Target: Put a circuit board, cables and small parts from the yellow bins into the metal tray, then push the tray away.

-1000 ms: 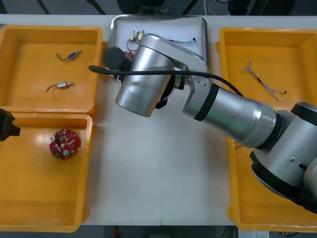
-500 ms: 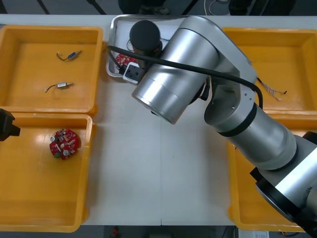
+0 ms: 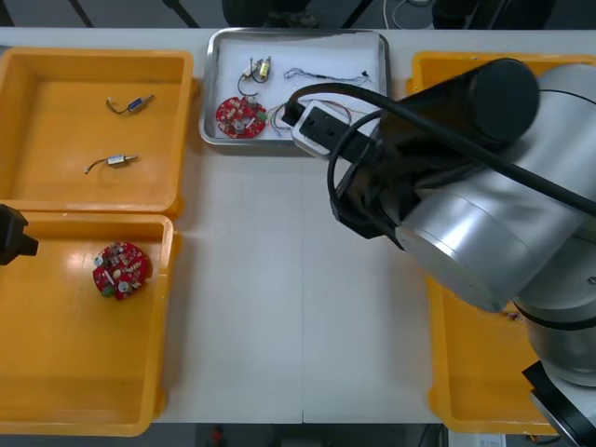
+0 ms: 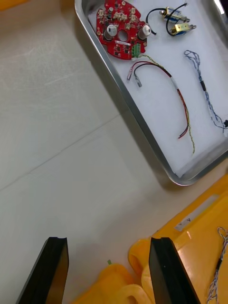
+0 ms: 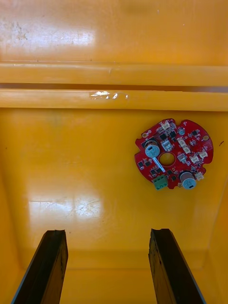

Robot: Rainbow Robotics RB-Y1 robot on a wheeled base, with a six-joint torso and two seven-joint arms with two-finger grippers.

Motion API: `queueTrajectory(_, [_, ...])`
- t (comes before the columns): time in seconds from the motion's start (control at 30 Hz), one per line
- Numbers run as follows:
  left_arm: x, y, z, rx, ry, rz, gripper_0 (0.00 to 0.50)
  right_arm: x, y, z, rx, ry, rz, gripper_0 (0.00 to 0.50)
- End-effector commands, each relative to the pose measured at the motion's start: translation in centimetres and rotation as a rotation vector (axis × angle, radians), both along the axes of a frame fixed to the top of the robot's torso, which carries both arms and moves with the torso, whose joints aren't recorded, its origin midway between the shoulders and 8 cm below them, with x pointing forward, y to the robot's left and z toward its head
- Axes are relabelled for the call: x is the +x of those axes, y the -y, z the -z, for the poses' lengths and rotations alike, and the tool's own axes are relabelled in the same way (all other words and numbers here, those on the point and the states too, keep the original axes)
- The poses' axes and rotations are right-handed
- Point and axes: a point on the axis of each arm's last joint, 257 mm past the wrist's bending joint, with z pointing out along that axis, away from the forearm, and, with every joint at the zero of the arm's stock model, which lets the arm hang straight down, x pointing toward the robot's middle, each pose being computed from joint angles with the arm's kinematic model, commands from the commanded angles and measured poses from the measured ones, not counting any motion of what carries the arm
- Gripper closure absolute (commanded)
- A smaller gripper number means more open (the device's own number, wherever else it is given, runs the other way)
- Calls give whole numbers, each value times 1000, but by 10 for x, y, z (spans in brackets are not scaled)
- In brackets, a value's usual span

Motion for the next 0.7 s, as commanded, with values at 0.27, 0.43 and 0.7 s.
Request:
queueTrajectory(0.27, [-4, -11, -12, 52, 18, 32, 0, -26, 107, 4, 105, 17, 203, 12])
queueTrajectory(0.43, [-4, -11, -12, 52, 18, 32, 0, -39, 161, 33, 153, -68, 359, 12])
queueTrajectory(0.7, [-4, -11, -12, 52, 18, 32, 0, -68, 212, 62, 305, -188, 566, 11])
